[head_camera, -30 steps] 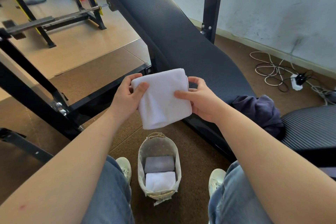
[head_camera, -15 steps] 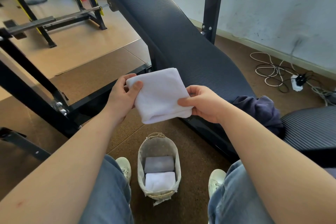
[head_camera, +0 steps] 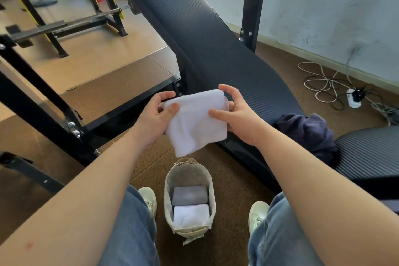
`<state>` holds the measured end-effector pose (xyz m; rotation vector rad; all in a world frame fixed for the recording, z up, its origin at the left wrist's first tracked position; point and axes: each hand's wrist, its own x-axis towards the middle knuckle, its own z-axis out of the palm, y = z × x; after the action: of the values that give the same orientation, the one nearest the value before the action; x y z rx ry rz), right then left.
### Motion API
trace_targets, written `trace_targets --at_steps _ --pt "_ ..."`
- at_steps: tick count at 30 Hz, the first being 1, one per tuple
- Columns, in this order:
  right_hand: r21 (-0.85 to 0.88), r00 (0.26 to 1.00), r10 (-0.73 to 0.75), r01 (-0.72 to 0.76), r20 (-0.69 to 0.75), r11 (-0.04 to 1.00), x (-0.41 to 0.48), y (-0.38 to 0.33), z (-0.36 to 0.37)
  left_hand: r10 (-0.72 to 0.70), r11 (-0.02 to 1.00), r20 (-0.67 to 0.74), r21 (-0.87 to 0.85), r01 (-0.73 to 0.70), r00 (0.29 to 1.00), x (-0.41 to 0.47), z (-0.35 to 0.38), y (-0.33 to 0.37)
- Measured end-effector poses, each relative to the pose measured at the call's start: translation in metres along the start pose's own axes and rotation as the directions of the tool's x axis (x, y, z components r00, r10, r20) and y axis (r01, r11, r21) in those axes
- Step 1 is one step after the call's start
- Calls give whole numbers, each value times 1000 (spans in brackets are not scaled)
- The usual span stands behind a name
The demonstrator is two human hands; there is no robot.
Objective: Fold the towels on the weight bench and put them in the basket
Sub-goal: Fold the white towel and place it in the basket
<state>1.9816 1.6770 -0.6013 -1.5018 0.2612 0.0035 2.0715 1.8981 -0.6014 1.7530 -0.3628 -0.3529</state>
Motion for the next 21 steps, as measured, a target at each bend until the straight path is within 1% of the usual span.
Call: trace_targets --at_steps 3,5,7,9,11,13,16,19,21 --pt "42 998 -47 49 -47 998 1 1 3 11 998 -9 -66 -12 1000 0 1 2" --pt "31 990 -64 68 -124 997 2 0 6 25 996 -5 -84 -25 1000 -1 0 3" --pt "53 977 -41 53 -207 997 3 1 8 22 998 -28 -64 -24 999 -2 0 5" --pt "86 968 10 12 -249 996 3 0 9 11 998 -67 -57 -14 998 -3 1 7" --pt "97 970 31 -7 -242 995 2 -2 8 9 999 -101 -38 -13 995 -4 1 9" --pt "132 978 27 1 -207 991 1 -3 7 -16 998 -122 -60 8 992 -3 1 11" --pt "200 988 -1 33 -158 979 0 -5 5 -73 984 -141 -173 49 987 0 0 10" --pt "230 991 -20 49 -129 972 -1 -6 3 -124 948 -137 -310 76 983 1 -1 12" --pt "243 993 -28 55 -115 968 -2 -6 2 -135 934 -124 -348 84 983 0 -2 14"
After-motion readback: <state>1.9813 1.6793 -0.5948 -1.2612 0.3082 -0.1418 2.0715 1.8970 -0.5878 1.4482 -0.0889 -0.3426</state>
